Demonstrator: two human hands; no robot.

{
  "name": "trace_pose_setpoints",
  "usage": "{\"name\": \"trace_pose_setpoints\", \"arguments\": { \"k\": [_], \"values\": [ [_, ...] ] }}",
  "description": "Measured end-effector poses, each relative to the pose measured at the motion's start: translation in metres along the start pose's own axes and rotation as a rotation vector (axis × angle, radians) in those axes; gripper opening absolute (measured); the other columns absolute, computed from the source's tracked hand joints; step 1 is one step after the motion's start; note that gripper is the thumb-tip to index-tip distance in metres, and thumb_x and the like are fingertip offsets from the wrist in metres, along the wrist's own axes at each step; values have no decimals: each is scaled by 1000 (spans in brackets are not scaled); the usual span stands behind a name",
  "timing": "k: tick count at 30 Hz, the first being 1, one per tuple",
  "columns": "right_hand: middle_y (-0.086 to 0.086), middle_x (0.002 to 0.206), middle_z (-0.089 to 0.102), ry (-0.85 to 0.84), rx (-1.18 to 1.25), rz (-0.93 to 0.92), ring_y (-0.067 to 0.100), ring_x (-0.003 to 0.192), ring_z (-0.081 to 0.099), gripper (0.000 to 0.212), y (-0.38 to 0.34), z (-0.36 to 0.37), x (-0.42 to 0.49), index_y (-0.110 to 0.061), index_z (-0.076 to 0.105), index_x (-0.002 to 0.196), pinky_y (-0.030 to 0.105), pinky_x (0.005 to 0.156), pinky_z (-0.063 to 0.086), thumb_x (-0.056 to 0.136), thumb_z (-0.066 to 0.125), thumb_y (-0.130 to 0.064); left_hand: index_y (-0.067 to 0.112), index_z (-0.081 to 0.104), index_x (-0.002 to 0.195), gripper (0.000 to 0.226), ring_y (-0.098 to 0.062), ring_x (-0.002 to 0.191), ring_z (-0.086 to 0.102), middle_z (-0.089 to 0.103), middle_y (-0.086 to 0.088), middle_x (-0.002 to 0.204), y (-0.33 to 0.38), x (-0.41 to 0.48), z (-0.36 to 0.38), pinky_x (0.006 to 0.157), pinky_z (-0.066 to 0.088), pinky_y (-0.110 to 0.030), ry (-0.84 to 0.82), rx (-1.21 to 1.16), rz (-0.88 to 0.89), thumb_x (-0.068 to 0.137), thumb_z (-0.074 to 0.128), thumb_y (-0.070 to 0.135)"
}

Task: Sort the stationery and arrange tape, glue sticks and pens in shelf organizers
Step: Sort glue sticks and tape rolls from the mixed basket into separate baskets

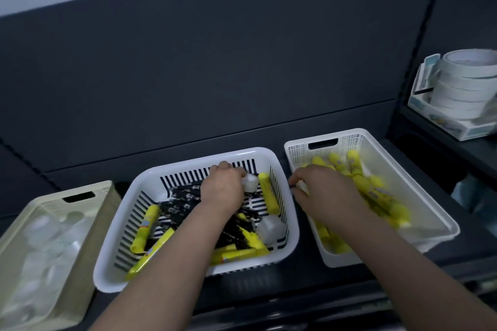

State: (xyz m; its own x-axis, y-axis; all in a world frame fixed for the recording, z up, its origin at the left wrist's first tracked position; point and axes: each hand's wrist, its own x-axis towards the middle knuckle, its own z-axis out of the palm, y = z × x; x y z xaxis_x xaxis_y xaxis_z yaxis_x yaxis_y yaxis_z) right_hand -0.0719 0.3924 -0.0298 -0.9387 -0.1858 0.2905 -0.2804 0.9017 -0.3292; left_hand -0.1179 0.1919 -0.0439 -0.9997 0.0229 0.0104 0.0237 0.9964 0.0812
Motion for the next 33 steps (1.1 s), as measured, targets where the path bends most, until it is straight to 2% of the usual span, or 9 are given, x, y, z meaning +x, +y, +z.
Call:
{"name": "trace_pose_setpoints", "arguments": {
  "k": [2,4,7,9,12,17,24,29,33],
  "values": [
    [-12,102,61,-56,23,-55,11,101,50,23,-5,0,-2,-37,66,103,27,69,40,82,61,-45,28,56,120,35,-27,116,42,50,-6,121,-3,3,5,85,45,-39,-3,22,25,89,51,13],
    [-10,103,59,-196,26,-138,13,103,44,33,-14,-1,-2,-38,66,106,29,78,38,76,66,-50,28,56,112,28,-27,110,45,51,-5,115,-4,4,7,78,45,-37,19,10,40,88,53,14],
    [-7,109,58,-354,-173,-246,18,109,41,38,-34,3,-1,-37,65,113,33,85,36,76,68,-46,21,52,104,16,-28,97,53,55,-6,106,-8,3,2,69,42,-35,52,-107,54,90,50,13],
    [-4,112,59,-387,-318,-268,20,115,39,39,-45,9,1,-36,63,117,36,86,32,79,67,-41,19,48,95,3,-26,86,53,56,-5,98,-15,-1,-6,65,42,-34,93,-207,68,93,49,18],
    [-3,113,60,-338,-404,-227,22,117,41,35,-58,8,7,-30,62,114,36,86,31,82,63,-42,18,47,91,6,-23,82,51,55,0,94,-33,-14,-22,63,41,-34,154,-289,93,94,47,23],
    [-6,108,57,-104,-93,-195,18,107,48,28,-114,12,25,-28,53,108,34,79,36,84,61,-41,25,46,89,4,-23,85,53,54,3,93,-84,-44,-49,59,34,-33,247,-338,28,91,49,25],
    [-14,95,55,-107,116,-287,13,94,52,17,-226,56,26,-34,50,93,29,66,36,83,64,-36,23,52,98,8,-25,91,57,61,-2,101,-219,-91,-63,64,38,-32,322,-247,-200,93,54,29],
    [-18,91,53,-147,235,-396,6,89,50,17,-301,85,24,-34,49,87,29,68,41,82,65,-35,25,56,101,12,-23,89,59,61,2,103,-299,-129,-65,62,38,-30,259,-175,-356,92,54,32],
    [-20,91,52,-225,237,-440,7,92,51,21,-345,108,19,-33,51,90,30,73,44,78,67,-39,29,61,98,12,-20,91,59,62,5,101,-339,-151,-62,65,41,-28,103,-135,-405,91,55,36]
  ]
}}
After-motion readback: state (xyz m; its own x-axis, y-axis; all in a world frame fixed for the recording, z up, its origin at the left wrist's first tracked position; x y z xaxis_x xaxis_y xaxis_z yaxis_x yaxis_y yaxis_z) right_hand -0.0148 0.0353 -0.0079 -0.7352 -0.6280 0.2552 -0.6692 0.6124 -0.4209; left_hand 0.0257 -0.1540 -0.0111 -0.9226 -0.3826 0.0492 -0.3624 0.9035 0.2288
